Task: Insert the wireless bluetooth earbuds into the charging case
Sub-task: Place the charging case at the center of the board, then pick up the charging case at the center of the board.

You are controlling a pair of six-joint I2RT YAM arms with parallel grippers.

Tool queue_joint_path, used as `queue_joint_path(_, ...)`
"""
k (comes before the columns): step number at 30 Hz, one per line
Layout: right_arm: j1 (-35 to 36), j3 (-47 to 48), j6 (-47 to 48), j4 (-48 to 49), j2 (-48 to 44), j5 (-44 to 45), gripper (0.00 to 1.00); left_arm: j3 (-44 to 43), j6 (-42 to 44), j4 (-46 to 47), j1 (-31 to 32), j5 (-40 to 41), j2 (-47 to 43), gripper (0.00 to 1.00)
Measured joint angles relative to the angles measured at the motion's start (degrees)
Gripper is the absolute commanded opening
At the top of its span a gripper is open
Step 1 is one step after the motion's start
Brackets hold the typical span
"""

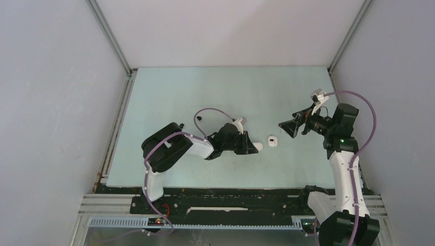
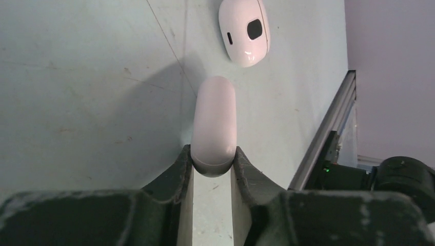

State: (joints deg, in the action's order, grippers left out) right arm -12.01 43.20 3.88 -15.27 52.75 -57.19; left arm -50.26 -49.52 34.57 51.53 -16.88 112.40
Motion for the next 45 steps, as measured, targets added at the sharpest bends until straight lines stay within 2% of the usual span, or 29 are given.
queue_joint_path(3,-0.52,0.0,0.26,-0.68,-0.7,-0.09,1.0,-2.29,-1.05,-4.92,0.0,0.35,0.52,0.31)
queue_joint_path(11,-0.59,0.0,1.4,-1.14,-1.57,-1.62,1.0,-9.53,1.64,-20.22,0.04,2.95,0.17,0.56)
queue_joint_path(14,-0.61,0.0,1.99,-1.73,-1.97,-2.69,1.0,-11.72,4.98,-27.69,0.11,5.75,-1.55,0.61)
queue_joint_path(20,-0.61,0.0,3.69,-3.06,-2.43,-6.03,1.0,-14.93,13.55,-43.69,0.04,12.85,-5.66,0.64)
queue_joint_path(24,-0.61,0.0,4.68,-3.82,-2.43,-7.65,1.0,-14.49,18.34,-51.63,0.07,18.45,-11.21,0.79)
queue_joint_path(26,-0.63,0.0,5.2,-4.09,-2.43,-8.02,1.0,-11.96,20.2,-52.81,0.59,23.12,-16.79,0.98)
queue_joint_path(27,-0.63,0.0,5.55,-4.11,-2.47,-8.35,1.0,-9.97,20.92,-52.3,1.01,25.68,-20.17,0.99)
queue_joint_path(30,-0.68,0.0,6.05,-4.37,-3.06,-9.81,1.0,2.03,22.56,-45.03,2.54,35.28,-37.03,0.99)
queue_joint_path(33,-0.68,-0.11,5.55,-3.91,-3.82,-12.85,1.0,11.82,21.55,-38.49,0.79,39.76,-47.45,0.87)
queue_joint_path(37,-0.68,-0.2,6.14,-4.11,-2.67,-17.75,0.95,13.55,21.57,-36.48,-3.1,40.74,-43.58,0.7)
queue_joint_path(40,-0.72,-0.2,9.05,-6.69,-1.49,-19.12,0.91,12.74,23.12,-38.77,-3.02,39.89,-38.42,0.67)
queue_joint_path(45,-0.72,-0.2,13.33,-9.68,-1.77,-18.27,0.9,5.73,25.05,-43.89,-1.99,39.41,-28.35,0.66)
